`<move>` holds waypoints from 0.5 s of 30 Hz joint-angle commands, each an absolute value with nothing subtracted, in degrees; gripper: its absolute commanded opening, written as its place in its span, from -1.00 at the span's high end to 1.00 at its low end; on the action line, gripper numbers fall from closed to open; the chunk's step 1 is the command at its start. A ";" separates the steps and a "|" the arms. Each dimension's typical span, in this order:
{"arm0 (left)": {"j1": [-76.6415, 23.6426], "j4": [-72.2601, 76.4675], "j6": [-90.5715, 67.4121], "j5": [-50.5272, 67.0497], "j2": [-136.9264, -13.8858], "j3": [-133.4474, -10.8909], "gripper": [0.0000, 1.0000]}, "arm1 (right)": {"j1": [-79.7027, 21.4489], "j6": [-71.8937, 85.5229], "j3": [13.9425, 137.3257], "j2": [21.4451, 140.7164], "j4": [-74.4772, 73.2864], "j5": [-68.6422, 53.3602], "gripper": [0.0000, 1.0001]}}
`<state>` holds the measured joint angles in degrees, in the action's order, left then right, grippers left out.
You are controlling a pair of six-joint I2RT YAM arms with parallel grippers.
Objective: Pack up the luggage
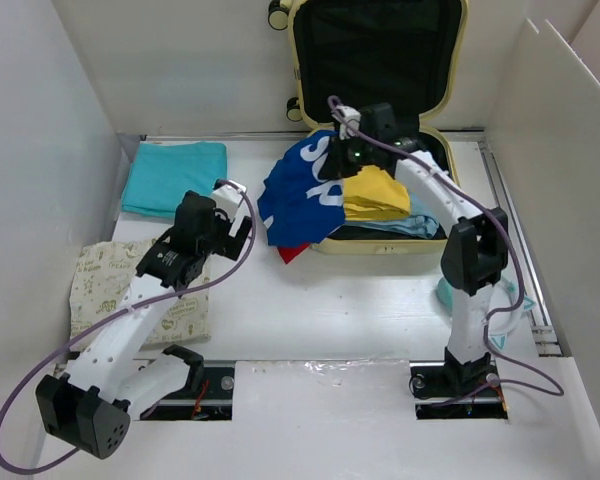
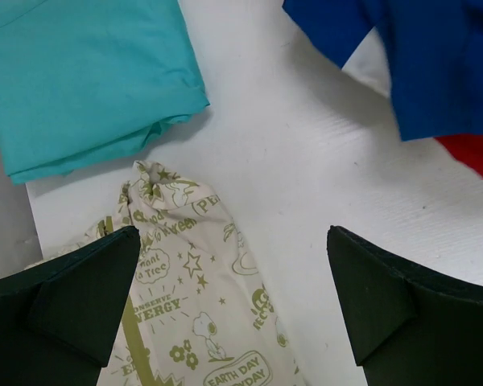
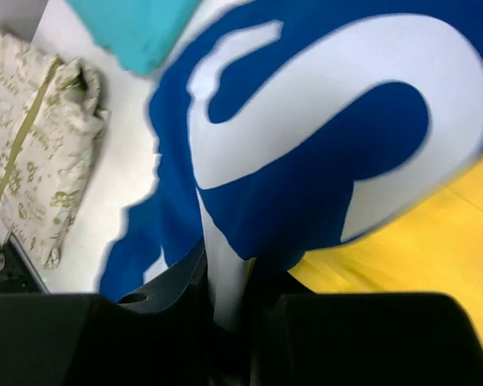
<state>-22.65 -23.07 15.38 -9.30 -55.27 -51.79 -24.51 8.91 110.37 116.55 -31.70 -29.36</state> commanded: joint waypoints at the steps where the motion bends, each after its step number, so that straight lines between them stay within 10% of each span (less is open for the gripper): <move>1: -22.41 -19.87 17.05 -10.72 -55.46 -53.79 -1.00 | -18.82 6.06 107.07 109.88 -29.10 -33.39 1.00; 15: -22.41 -19.25 18.72 -11.87 -58.36 -53.79 -1.00 | -1.68 5.16 84.39 109.26 -13.29 -37.97 1.00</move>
<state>-22.65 -21.43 18.15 -10.85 -58.57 -51.79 -3.97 4.34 88.29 112.62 -22.26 -38.24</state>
